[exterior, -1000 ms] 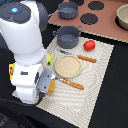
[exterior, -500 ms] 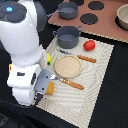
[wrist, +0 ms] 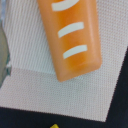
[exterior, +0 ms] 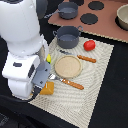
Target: Interact with the objects in diverse but meaningful ways.
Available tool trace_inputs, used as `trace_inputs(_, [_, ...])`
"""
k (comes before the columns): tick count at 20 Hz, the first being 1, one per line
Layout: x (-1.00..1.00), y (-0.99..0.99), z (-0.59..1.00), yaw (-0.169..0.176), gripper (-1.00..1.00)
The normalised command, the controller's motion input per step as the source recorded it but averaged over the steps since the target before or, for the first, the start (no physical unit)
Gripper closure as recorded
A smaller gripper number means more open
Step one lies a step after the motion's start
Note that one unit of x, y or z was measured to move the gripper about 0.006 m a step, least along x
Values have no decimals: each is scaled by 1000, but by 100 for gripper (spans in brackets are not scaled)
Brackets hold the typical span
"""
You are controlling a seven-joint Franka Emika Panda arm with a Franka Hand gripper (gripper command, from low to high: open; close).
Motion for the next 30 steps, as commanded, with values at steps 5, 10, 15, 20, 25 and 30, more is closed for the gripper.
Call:
trace_inputs(5, [-271, 677, 150, -84, -100])
trace_inputs(10, [-233, 683, 194, -120, -100])
trace_inputs(15, [-255, 634, 57, -88, -100])
trace_inputs(20, [-302, 544, -103, -3, -100])
trace_inputs(25, [-317, 509, -174, 0, -100])
trace_inputs(30, [-161, 431, -220, 0, -100])
